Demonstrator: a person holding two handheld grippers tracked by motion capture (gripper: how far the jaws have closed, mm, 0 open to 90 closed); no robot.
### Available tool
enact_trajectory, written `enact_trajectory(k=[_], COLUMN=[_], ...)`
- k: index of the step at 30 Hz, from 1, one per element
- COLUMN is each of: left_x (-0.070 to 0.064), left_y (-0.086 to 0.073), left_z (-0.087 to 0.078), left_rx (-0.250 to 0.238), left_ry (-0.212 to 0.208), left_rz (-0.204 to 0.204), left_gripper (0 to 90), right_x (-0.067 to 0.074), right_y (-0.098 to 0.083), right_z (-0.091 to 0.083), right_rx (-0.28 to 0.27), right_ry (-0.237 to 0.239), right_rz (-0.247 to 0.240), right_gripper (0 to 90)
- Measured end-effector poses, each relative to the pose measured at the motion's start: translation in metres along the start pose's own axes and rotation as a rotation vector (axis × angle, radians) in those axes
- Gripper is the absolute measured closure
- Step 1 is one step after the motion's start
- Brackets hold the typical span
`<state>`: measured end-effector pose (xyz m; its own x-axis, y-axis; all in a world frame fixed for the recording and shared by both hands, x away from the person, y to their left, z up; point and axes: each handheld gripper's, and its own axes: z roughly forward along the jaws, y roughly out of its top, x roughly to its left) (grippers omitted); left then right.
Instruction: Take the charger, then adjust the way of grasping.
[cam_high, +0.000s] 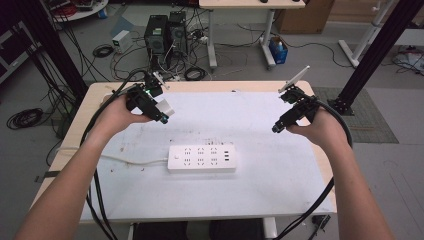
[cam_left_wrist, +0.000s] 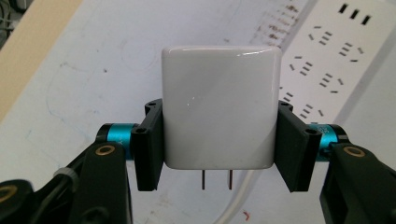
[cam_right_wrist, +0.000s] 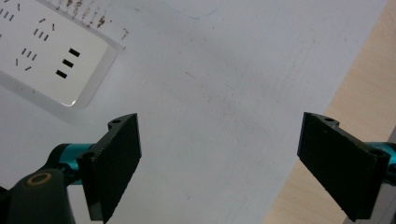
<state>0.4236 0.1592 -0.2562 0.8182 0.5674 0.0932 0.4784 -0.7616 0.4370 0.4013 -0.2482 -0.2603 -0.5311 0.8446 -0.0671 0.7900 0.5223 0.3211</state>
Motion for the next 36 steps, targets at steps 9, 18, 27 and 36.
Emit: enact_trajectory(k=[9, 18, 27, 36], left_x=[-0.007, -0.006, -0.014, -0.038], left_y=[0.004, 0.002, 0.009, 0.025], left_z=[-0.016, -0.016, -0.007, 0.006], left_rx=[-0.002, 0.007, -0.061, -0.179], left_ry=[0.007, 0.014, -0.021, -0.147], left_rz=[0.025, 0.022, 0.107, 0.265], left_gripper=[42.5, 42.5, 42.5, 42.6], right_x=[-0.003, -0.002, -0.003, 0.007], right_y=[0.0, 0.0, 0.0, 0.004], right_z=[0.001, -0.002, -0.005, -0.011], right_rx=[0.008, 0.0, -0.01, -0.075], right_ry=[0.001, 0.002, 0.031, 0.208], right_rz=[0.0, 0.0, 0.031, 0.125], right_gripper=[13.0, 13.0, 13.0, 13.1])
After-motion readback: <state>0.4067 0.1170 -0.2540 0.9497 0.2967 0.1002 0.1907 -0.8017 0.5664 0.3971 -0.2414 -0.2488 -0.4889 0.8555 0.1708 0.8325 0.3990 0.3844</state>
